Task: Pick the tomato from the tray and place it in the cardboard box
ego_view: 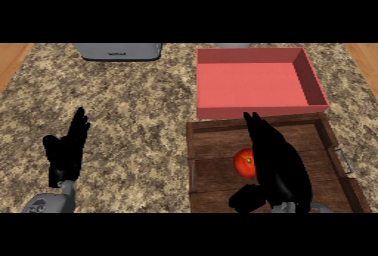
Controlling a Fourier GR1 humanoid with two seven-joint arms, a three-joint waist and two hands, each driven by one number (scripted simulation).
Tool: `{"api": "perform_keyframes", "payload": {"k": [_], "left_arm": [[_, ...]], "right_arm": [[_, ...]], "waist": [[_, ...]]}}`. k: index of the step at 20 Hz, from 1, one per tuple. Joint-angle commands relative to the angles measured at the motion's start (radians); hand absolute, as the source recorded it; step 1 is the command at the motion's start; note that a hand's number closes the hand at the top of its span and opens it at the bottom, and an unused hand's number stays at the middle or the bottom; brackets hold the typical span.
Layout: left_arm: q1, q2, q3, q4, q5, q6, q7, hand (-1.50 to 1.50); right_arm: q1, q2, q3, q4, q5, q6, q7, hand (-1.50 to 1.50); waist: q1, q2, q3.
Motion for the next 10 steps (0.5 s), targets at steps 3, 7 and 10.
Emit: {"api": "perform_keyframes", "payload": {"k": [3,7,10], "left_arm": [[-0.079,0.006,0.034,0.073,0.001,-0.009,0.011,0.0],[0.017,-0.039,-0.015,-0.006,-0.016,0.006,-0.007,0.0],[-0.027,-0.02,0.016,0.035,-0.015,-0.001,-0.005,0.0]], "right_arm": [[-0.021,0.053,-0.063,0.087,0.028,0.067,0.14,-1.5],[-0.04,0.087,-0.068,0.104,0.058,0.126,0.175,-1.5],[-0.058,0.112,-0.077,0.153,0.09,0.134,0.153,-1.5]], "waist": [[-0.007,0.004,0.0],[0.003,0.0,0.0],[0.0,0.002,0.0]]}}
